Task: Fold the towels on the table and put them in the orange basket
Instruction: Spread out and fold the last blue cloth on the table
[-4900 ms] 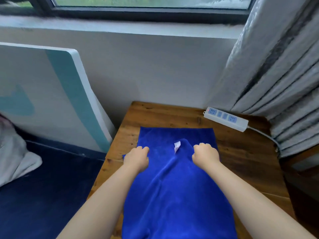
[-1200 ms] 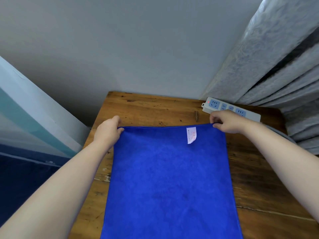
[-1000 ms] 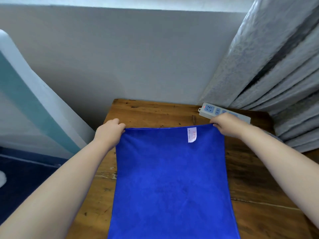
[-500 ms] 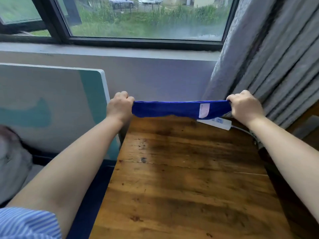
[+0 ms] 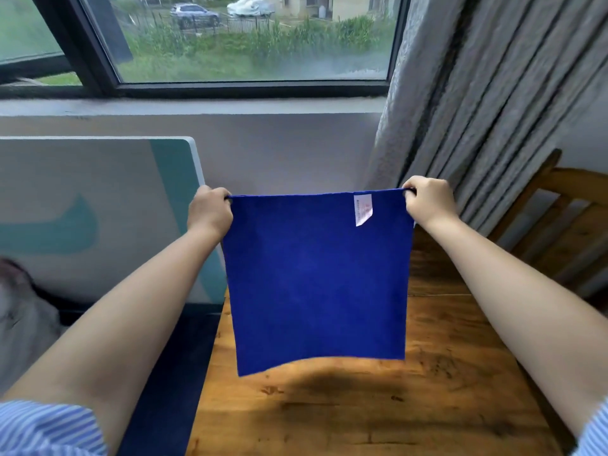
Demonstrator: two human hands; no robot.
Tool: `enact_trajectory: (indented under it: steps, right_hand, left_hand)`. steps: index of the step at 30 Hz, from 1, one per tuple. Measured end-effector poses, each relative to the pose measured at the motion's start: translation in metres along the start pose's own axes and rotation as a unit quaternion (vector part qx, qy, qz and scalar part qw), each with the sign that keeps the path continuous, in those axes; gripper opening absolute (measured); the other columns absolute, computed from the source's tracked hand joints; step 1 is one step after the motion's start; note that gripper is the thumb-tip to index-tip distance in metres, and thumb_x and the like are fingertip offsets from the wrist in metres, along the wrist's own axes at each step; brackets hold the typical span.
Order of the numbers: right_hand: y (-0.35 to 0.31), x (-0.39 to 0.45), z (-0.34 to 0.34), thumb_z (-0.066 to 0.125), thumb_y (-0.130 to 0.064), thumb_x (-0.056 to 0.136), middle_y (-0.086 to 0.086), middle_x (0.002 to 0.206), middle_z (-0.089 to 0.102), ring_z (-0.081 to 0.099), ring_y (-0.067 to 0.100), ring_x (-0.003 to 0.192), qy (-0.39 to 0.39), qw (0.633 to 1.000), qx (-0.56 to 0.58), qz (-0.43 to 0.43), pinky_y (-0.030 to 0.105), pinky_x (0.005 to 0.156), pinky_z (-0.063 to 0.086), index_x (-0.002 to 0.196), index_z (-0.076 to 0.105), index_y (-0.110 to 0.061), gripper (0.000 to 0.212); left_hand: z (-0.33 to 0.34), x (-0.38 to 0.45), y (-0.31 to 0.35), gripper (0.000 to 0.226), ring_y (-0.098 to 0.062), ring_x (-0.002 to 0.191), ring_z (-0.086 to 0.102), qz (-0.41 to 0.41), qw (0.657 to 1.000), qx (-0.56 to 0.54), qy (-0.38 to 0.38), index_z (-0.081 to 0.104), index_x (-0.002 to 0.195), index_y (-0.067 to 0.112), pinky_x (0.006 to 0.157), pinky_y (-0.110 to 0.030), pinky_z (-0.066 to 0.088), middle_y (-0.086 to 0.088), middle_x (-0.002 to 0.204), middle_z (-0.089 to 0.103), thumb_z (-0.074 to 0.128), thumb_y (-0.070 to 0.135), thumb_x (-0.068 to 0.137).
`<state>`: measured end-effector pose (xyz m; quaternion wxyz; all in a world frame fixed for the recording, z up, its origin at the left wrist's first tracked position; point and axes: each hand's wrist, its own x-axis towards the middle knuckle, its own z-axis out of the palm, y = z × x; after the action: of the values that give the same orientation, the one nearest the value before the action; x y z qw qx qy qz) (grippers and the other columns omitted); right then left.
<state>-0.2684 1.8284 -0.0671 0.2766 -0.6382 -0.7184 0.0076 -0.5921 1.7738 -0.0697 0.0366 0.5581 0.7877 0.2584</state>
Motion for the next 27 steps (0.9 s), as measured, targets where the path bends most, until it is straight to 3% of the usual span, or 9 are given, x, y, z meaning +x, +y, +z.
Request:
enact_trajectory:
  steps: [6,11,16,18,21,24,27]
  right_hand:
    - [0.006,0.006,0.018,0.046,-0.003,0.089,0.026,0.102,0.065,0.059,0.036,0.097,0.007,0.999,0.034,0.005,0.034,0.078,0.043,0.101,0.065,0.006,0.023]
    - [0.007,0.006,0.014,0.046,0.001,0.087,0.027,0.100,0.064,0.058,0.038,0.094,0.053,0.997,0.058,0.001,0.036,0.078,0.040,0.099,0.064,0.007,0.023]
    - [0.012,-0.021,0.018,0.047,0.001,0.080,0.029,0.092,0.063,0.055,0.039,0.090,0.030,0.996,0.061,0.054,0.036,0.073,0.040,0.087,0.062,0.009,0.018]
    - [0.020,-0.040,0.025,0.051,-0.003,0.079,0.026,0.083,0.063,0.054,0.037,0.087,-0.036,0.997,0.031,0.066,0.034,0.068,0.038,0.080,0.062,0.005,0.014]
    - [0.037,-0.071,0.035,0.052,-0.003,0.077,0.010,0.062,0.051,0.047,0.027,0.071,-0.215,0.973,0.018,0.079,0.029,0.061,0.031,0.064,0.059,-0.002,0.014]
    - [0.050,-0.108,0.047,0.046,0.004,0.074,0.005,0.050,0.031,0.029,0.020,0.057,-0.398,0.908,0.049,0.121,0.029,0.053,0.021,0.047,0.038,-0.011,0.032]
    - [0.055,-0.141,0.056,0.040,0.005,0.072,0.004,0.055,0.027,0.024,0.019,0.059,-0.521,0.835,0.039,0.176,0.027,0.051,0.020,0.047,0.033,-0.014,0.032]
  left_hand:
    - [0.014,0.004,-0.003,0.030,-0.039,0.103,0.050,-0.020,0.999,-0.037,0.008,0.062,0.111,-0.001,0.086,-0.035,0.039,-0.027,0.112,0.050,0.039,0.008,0.095]
    - [0.011,0.005,-0.001,0.028,-0.038,0.101,0.050,0.020,0.997,-0.059,0.041,0.063,0.111,-0.003,0.085,-0.031,0.035,-0.027,0.110,0.051,0.042,0.005,0.093]
    - [0.020,-0.017,-0.020,0.024,-0.036,0.102,0.051,0.083,0.995,-0.004,-0.057,0.066,0.107,-0.001,0.085,-0.032,0.038,-0.026,0.106,0.054,0.048,0.005,0.091]
    - [0.026,-0.032,-0.030,0.024,-0.034,0.102,0.052,0.095,0.984,0.029,-0.147,0.066,0.108,0.002,0.086,-0.031,0.039,-0.023,0.106,0.055,0.050,0.007,0.091]
    - [0.038,-0.054,-0.044,0.023,-0.026,0.091,0.055,0.097,0.935,0.119,-0.320,0.067,0.105,0.005,0.077,-0.026,0.039,-0.017,0.100,0.061,0.052,0.011,0.090]
    - [0.053,-0.080,-0.056,0.021,-0.012,0.067,0.051,0.018,0.856,0.125,-0.501,0.065,0.106,0.005,0.061,-0.022,0.042,-0.003,0.078,0.058,0.055,0.011,0.088]
    - [0.070,-0.103,-0.061,0.026,-0.012,0.078,0.050,-0.016,0.780,0.166,-0.604,0.061,0.112,0.009,0.067,-0.019,0.046,0.003,0.085,0.051,0.059,0.015,0.087]
